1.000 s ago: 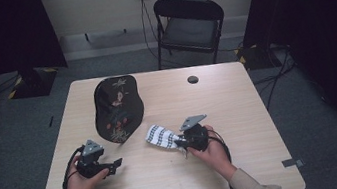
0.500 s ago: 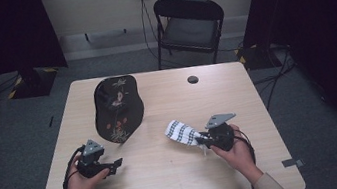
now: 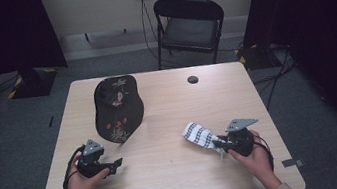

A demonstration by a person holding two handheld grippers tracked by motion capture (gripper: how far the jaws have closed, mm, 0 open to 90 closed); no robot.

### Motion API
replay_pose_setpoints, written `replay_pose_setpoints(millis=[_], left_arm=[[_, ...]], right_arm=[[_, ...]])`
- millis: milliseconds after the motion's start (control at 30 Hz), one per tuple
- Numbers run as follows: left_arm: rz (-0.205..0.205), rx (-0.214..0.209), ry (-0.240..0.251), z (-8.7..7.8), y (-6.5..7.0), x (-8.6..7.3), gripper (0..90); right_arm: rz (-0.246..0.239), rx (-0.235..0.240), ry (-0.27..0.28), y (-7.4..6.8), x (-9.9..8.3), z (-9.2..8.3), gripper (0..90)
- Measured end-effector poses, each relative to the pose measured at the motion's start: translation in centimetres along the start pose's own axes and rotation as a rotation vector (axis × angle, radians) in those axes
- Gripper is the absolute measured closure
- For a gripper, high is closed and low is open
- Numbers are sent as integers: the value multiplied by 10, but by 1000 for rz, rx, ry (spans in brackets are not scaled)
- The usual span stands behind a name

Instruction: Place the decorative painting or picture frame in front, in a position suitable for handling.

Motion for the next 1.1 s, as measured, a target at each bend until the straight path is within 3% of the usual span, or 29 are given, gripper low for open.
replay_pose_setpoints(millis=[67, 167, 400, 600, 733, 833, 867, 1100], left_arm=[[3, 1, -3, 0, 0, 0, 164], [2, 0, -1, 0, 0, 0, 166], [-14, -5, -6, 0, -2, 1, 166], [-34, -15, -9, -1, -3, 0, 168], [-48, -18, -14, -5, -5, 1, 169], [-66, -24, -10, -6, -4, 2, 169], [-70, -26, -8, -7, -4, 2, 170], [-89, -39, -16, -11, -5, 6, 173]], right_arm=[[-4, -22, -22, 1, -9, -1, 748], [10, -20, -23, 3, -16, -1, 748], [25, -46, -38, 8, -22, -7, 738], [30, -39, -37, 7, -24, -8, 699], [43, -18, -22, 8, -25, -9, 563], [50, -15, -15, 8, -24, -9, 518], [51, -11, -4, 8, -23, -10, 455], [70, -2, 10, 10, -21, -11, 329]])
Point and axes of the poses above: each handheld gripper's, and its own axes: z roughly forward along the jaws, x roughly out of its top, y roughly to its right, the point moved 8 cm from there along z, roughly forward along the jaws, and after that the axes turned 13 degrees about -y, right-handed, at the moved point
